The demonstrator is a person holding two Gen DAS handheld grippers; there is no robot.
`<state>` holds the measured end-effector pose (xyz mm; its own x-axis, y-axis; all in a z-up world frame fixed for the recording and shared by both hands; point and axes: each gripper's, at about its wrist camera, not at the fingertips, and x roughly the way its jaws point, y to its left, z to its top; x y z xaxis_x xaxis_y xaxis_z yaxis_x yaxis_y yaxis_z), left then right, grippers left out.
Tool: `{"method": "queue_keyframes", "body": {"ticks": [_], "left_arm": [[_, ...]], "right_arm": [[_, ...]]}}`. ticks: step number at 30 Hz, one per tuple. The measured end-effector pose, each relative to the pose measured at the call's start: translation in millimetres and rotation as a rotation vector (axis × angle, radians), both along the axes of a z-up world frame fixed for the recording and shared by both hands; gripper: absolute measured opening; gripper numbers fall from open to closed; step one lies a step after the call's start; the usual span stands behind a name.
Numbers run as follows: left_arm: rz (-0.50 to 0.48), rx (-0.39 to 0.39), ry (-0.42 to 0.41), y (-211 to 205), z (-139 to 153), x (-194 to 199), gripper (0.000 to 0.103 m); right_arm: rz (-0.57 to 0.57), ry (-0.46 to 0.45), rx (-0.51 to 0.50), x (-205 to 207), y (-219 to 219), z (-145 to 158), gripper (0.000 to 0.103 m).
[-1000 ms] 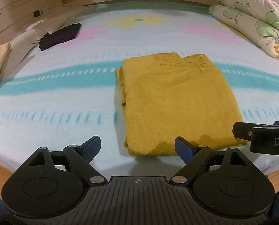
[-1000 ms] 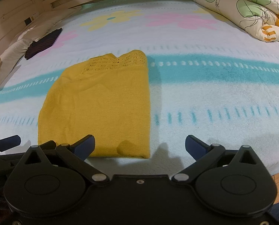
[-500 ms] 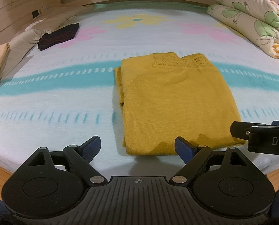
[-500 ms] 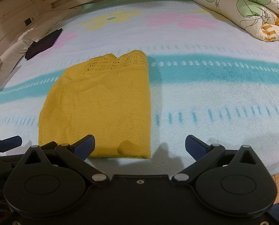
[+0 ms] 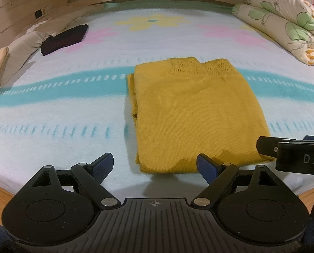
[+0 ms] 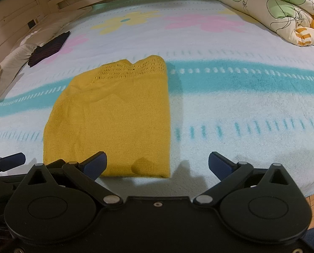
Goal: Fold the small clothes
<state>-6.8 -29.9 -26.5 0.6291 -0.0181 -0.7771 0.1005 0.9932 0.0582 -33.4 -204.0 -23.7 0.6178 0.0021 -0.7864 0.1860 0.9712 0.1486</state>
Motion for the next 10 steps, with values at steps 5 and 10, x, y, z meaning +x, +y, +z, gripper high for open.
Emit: {"method": "queue_keyframes", "body": {"ticks": [5, 10], "left_arm": [[-0.001, -0.005, 0.004, 0.7, -0.5, 0.6, 0.086], [-0.007, -0.010, 0.008, 0.4, -0.7, 0.5, 0.085]], "right_arm": [[-0.001, 0.001, 0.000, -0.4, 1.9, -0.2, 0.102], [0.000, 0.006, 0.003, -0.3, 4.9, -1.7, 0.102]]}}
